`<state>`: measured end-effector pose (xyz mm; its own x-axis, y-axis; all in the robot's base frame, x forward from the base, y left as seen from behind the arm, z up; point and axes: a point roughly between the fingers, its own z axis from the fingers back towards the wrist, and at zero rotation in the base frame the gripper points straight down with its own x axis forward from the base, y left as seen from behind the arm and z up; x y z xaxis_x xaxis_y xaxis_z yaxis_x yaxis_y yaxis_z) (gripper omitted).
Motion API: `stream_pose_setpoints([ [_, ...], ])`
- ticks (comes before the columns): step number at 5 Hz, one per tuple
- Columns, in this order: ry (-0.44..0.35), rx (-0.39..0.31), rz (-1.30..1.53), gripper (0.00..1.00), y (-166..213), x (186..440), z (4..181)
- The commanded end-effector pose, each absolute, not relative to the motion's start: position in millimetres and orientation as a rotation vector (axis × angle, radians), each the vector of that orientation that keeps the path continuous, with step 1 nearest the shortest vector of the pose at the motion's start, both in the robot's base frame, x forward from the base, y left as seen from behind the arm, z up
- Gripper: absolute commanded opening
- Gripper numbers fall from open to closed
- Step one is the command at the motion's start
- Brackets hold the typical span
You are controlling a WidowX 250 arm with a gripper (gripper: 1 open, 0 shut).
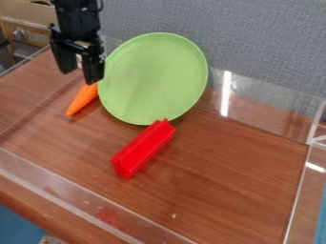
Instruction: Move the red object from the green plate to the table
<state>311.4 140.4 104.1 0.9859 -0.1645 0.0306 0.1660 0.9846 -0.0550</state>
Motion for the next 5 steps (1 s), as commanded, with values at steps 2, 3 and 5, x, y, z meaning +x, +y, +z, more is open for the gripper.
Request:
stream_pose_setpoints([
  [2, -0.049, -0.032, -0.242, 1.00, 160, 317, 104.4],
  [3, -0.037, -0.034, -0.287, 1.00, 166, 318, 96.6],
  [5, -0.067, -0.033, -0.376, 1.00, 109, 308, 106.4],
])
